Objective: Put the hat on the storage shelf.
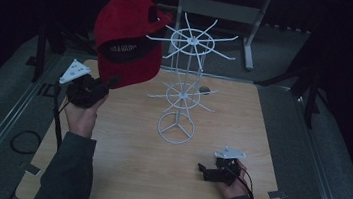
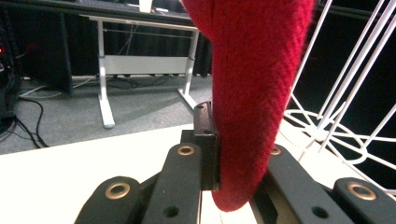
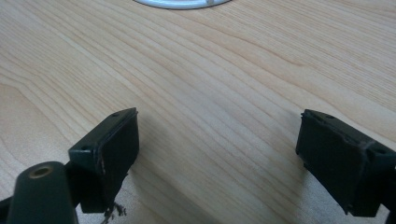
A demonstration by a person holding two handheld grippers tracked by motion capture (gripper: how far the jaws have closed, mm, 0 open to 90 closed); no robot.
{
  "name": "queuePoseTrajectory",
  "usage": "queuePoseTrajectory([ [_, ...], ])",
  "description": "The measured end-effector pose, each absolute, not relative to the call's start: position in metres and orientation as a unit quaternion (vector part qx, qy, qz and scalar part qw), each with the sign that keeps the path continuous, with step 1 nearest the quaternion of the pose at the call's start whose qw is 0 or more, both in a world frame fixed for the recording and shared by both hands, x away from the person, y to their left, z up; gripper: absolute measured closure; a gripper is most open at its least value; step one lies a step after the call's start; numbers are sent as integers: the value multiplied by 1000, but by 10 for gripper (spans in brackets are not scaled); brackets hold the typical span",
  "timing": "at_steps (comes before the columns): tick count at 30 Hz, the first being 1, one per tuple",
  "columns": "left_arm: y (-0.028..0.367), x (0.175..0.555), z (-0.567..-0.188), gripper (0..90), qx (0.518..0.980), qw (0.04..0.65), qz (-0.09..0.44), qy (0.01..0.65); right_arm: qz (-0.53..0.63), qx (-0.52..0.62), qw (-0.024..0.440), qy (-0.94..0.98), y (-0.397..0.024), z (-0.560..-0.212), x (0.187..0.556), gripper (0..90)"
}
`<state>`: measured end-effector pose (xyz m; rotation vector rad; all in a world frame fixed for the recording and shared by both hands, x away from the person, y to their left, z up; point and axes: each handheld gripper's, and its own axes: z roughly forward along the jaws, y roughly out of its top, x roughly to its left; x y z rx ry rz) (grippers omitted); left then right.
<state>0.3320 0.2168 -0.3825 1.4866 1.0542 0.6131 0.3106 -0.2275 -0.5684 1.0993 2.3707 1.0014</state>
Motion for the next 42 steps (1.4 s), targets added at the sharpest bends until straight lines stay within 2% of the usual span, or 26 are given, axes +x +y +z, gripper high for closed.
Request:
queuePoseTrajectory([
  [27,207,329,-445,842,661,539,219,474,353,386,170,835,-228,-568,311,131],
  [33,207,326,-451,778,660,536,226,476,353,386,171,835,-227,-569,311,131],
  [39,208,324,-457,589,660,530,237,477,353,387,170,835,-227,-568,310,131],
  [42,208,322,-462,527,657,531,238,479,353,387,170,835,-227,-568,310,131],
])
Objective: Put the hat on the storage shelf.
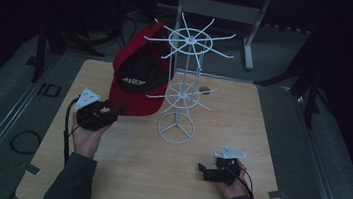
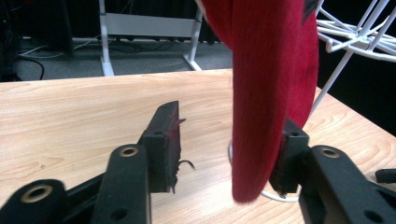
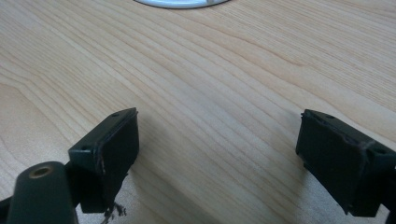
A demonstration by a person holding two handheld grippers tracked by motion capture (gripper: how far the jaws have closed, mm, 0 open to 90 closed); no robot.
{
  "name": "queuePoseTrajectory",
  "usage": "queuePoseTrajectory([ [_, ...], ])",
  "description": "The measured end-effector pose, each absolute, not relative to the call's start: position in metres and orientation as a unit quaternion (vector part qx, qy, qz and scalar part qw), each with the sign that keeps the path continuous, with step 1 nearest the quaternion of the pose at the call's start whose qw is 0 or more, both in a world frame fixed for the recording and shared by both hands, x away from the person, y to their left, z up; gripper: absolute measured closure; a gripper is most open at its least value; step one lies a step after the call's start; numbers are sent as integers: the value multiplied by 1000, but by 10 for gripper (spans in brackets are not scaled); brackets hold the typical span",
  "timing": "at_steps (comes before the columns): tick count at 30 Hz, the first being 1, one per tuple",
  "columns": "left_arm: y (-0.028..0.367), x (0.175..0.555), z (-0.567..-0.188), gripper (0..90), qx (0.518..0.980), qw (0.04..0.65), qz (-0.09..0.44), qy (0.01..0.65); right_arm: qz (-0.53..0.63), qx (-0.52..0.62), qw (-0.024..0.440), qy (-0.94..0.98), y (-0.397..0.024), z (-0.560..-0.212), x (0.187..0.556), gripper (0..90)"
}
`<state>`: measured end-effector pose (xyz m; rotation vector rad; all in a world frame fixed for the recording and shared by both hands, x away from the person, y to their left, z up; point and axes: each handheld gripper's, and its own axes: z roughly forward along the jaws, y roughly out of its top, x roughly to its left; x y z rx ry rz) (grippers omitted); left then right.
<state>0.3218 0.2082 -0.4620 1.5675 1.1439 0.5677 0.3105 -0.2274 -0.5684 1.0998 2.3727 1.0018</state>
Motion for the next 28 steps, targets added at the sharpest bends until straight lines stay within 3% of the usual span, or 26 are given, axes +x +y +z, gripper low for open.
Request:
queuePoseTrajectory([
  [12,211,314,-473,442,662,527,236,478,352,387,171,835,-227,-569,310,131],
  [28,222,314,-489,418,661,520,226,493,352,385,171,836,-228,-569,311,131],
])
